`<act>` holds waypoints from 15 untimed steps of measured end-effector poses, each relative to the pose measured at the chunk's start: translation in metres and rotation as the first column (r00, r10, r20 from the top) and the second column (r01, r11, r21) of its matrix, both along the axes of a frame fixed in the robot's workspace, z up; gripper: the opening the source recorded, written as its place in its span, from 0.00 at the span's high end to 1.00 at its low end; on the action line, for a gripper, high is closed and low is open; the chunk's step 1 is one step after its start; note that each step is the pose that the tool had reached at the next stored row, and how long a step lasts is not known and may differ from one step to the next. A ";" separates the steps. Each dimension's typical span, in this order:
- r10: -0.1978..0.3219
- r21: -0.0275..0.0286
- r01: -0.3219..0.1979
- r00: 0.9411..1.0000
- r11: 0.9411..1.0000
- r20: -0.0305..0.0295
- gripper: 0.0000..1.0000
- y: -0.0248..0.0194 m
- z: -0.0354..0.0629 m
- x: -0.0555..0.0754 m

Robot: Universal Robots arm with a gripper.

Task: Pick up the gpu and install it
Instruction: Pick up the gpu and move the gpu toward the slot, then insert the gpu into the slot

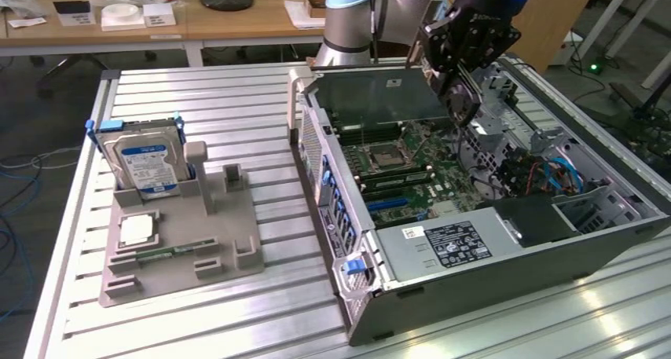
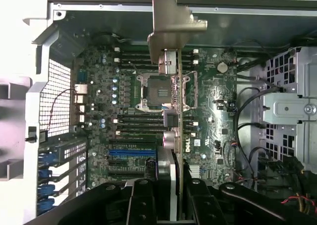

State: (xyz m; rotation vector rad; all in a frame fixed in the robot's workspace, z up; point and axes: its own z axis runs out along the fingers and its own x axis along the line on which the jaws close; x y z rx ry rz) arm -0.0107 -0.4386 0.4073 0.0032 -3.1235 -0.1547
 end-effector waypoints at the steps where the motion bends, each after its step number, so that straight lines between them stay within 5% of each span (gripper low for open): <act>1: 0.000 0.000 0.000 1.000 1.000 0.000 0.72 0.0000 -0.0001 0.001; 15: 0.019 0.000 -0.019 1.000 1.000 0.000 0.72 0.0000 -0.0001 0.001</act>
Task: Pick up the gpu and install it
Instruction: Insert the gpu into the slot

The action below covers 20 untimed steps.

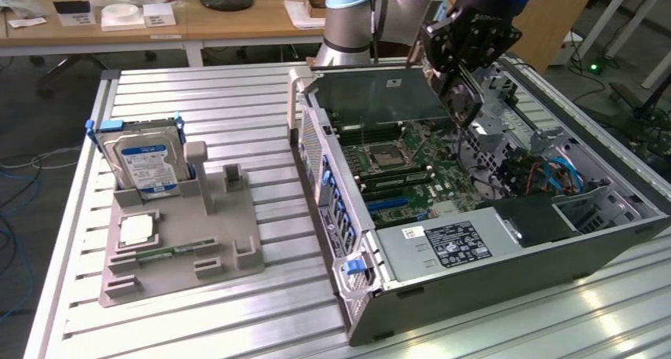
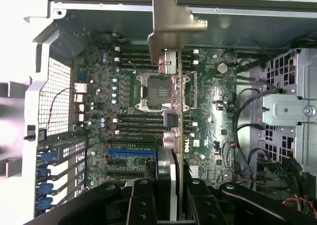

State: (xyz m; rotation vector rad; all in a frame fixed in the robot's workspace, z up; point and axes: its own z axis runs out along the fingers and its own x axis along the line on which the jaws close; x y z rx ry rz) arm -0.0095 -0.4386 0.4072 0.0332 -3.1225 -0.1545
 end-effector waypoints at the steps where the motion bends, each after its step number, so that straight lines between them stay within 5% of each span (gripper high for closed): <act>1: 0.013 0.000 -0.013 1.000 1.000 0.000 0.72 0.0000 0.0000 0.000; 12: 0.127 0.000 -0.127 0.992 0.992 0.000 0.72 -0.0001 0.0000 0.000; 20: 0.229 0.000 -0.229 0.974 0.974 0.000 0.72 -0.0001 0.0000 0.000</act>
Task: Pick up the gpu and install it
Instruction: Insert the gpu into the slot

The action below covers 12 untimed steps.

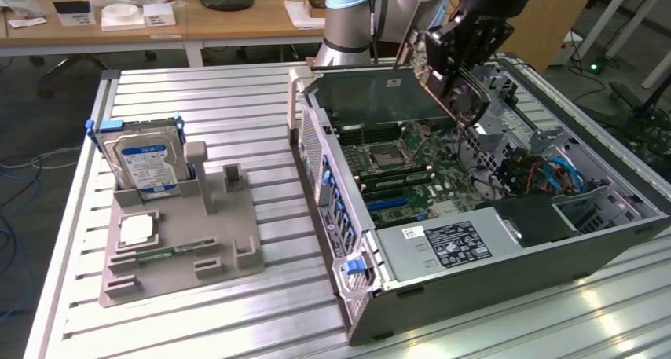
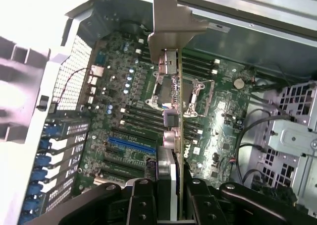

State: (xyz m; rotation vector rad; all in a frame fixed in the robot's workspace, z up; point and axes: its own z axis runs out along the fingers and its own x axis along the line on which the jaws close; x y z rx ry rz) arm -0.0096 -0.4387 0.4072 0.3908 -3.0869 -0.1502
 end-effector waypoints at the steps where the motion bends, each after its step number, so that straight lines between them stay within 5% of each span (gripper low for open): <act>1: 0.011 0.000 -0.011 1.000 1.000 0.000 0.72 0.0000 0.0000 0.000; 12: 0.119 0.000 -0.119 0.993 0.993 0.000 0.72 0.0000 0.0000 0.000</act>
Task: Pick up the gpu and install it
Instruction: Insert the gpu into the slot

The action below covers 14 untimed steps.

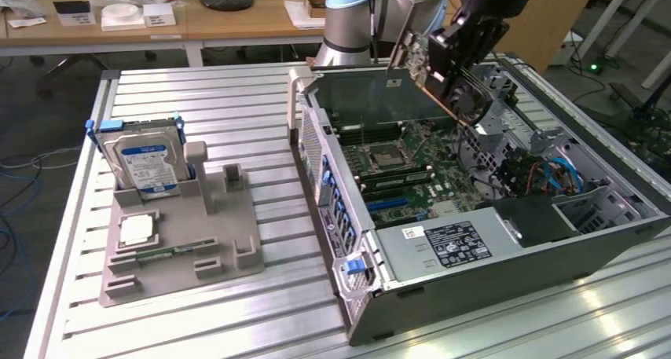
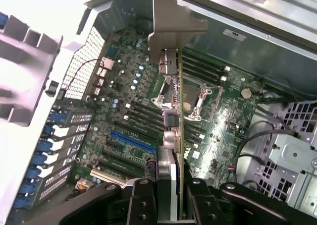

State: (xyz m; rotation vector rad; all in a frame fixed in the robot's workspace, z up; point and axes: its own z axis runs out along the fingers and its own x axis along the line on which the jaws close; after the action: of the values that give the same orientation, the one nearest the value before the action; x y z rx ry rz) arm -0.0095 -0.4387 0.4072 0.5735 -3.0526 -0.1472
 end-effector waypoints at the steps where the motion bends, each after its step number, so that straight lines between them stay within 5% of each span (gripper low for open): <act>1: 0.009 0.000 -0.009 1.000 1.000 0.000 0.72 0.0000 0.0000 0.000; 14: 0.125 0.000 -0.125 0.992 0.992 0.000 0.72 0.0000 0.0000 0.000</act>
State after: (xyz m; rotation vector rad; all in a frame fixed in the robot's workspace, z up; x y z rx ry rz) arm -0.0095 -0.4388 0.4072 0.7620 -3.0052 -0.1436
